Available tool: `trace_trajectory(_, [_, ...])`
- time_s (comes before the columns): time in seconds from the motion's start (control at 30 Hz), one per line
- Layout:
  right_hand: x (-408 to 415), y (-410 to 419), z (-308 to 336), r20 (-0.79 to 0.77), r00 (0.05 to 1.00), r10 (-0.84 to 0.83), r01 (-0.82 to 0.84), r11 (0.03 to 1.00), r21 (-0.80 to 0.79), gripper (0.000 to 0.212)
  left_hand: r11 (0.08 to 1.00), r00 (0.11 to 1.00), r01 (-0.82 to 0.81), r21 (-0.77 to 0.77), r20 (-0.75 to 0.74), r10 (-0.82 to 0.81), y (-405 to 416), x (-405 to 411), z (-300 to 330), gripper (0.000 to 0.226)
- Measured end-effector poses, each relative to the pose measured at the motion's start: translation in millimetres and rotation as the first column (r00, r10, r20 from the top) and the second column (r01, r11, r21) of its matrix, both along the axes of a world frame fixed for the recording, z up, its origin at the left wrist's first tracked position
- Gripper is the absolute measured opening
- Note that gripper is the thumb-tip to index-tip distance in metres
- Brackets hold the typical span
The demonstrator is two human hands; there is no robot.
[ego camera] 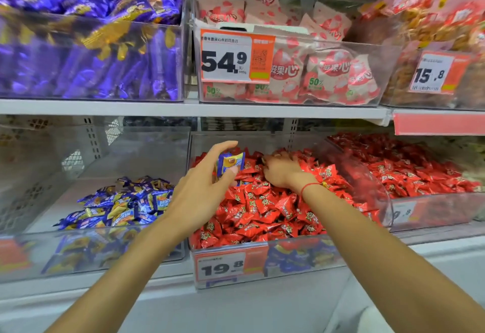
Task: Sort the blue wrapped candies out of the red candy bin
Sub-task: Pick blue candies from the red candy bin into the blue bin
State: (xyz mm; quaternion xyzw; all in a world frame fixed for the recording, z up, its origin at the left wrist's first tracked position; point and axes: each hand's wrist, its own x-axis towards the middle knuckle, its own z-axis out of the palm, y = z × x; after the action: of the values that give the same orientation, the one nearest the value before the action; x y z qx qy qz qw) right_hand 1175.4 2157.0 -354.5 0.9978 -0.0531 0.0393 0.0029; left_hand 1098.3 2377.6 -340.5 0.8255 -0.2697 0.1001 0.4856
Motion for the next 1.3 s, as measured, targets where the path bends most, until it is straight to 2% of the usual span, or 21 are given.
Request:
trace_trajectory(0.13, [-32.6,-2.5,14.6,0.114,0.991,0.070,-0.087,0.984,0.158,0.029,0.999,1.000,-0.022,0.038,-0.021,0.023,0.0,1.0,2.8,0.026])
trace_trajectory(0.23, [-68.2,2.0,22.6,0.257,0.961,0.099,-0.189,0.916,0.355,0.020,0.990,0.999,-0.033,0.134,-0.004,0.034,-1.3,-1.5,4.0,0.021])
trace_trajectory(0.27, [-80.4,7.6,26.5,0.333,0.940,0.070,-0.233,0.845,0.481,0.019,0.986,0.999,-0.048,0.160,0.003,0.049,-2.9,-3.2,4.5,0.020])
trace_trajectory(0.3, [-92.1,15.1,31.7,0.378,0.926,0.009,-0.266,0.725,0.635,0.018,0.982,0.998,-0.060,0.179,0.008,0.060,-4.5,-5.0,4.9,0.019])
trace_trajectory(0.37, [-109.0,30.7,41.7,0.333,0.939,-0.087,-0.279,0.377,0.883,0.015,0.984,0.999,-0.052,0.168,0.000,0.052,-7.2,-6.7,4.2,0.019])
trace_trajectory(0.4, [-113.1,38.0,44.6,0.293,0.952,-0.087,-0.265,0.246,0.932,0.014,0.991,0.999,-0.037,0.129,-0.011,0.039,-8.2,-6.2,3.4,0.018])
trace_trajectory(0.47, [-116.9,49.4,46.7,0.279,0.955,-0.104,-0.271,0.088,0.959,0.021,0.999,0.999,-0.027,0.019,-0.030,0.028,-8.6,-5.5,3.0,0.018])
trace_trajectory(0.53, [-119.3,58.7,48.5,0.288,0.947,-0.144,-0.288,0.021,0.957,0.027,0.996,0.999,-0.024,-0.083,-0.026,0.022,-7.7,-7.4,3.9,0.020])
trace_trajectory(0.67, [-123.7,67.7,49.1,0.297,0.952,-0.075,-0.298,-0.006,0.955,0.028,0.992,0.998,-0.045,-0.119,0.030,0.049,-4.1,-14.9,9.9,0.027])
trace_trajectory(0.83, [-124.4,72.1,47.4,0.300,0.950,0.091,-0.302,0.009,0.953,0.028,0.991,0.978,-0.108,-0.073,0.169,0.119,6.0,-16.1,19.5,0.009])
trace_trajectory(0.9, [-122.5,71.6,47.3,0.288,0.948,0.137,-0.303,0.102,0.948,0.026,0.989,0.962,-0.150,0.016,0.234,0.142,18.4,-10.2,23.8,0.007])
trace_trajectory(1.0, [-118.0,62.5,46.2,0.310,0.951,0.025,-0.303,0.296,0.906,0.021,0.932,0.916,-0.311,0.189,0.322,0.240,44.9,1.6,26.1,0.009])
trace_trajectory(1.07, [-115.1,50.7,43.9,0.307,0.952,-0.021,-0.272,0.409,0.871,0.018,0.855,0.875,-0.448,0.264,0.324,0.358,63.7,9.9,20.9,0.012])
trace_trajectory(1.13, [-111.8,40.3,39.2,0.275,0.961,-0.012,-0.236,0.480,0.845,0.016,0.789,0.850,-0.523,0.321,0.271,0.453,78.7,17.6,8.7,0.016])
trace_trajectory(1.23, [-103.2,36.0,27.4,0.259,0.966,0.027,-0.231,0.551,0.802,0.015,0.770,0.893,-0.438,0.464,0.129,0.431,87.1,24.9,-8.3,0.036])
trace_trajectory(1.3, [-93.6,36.4,19.1,0.275,0.959,0.068,-0.250,0.658,0.711,0.019,0.757,0.916,-0.375,0.535,0.090,0.390,81.7,25.9,-12.9,0.055])
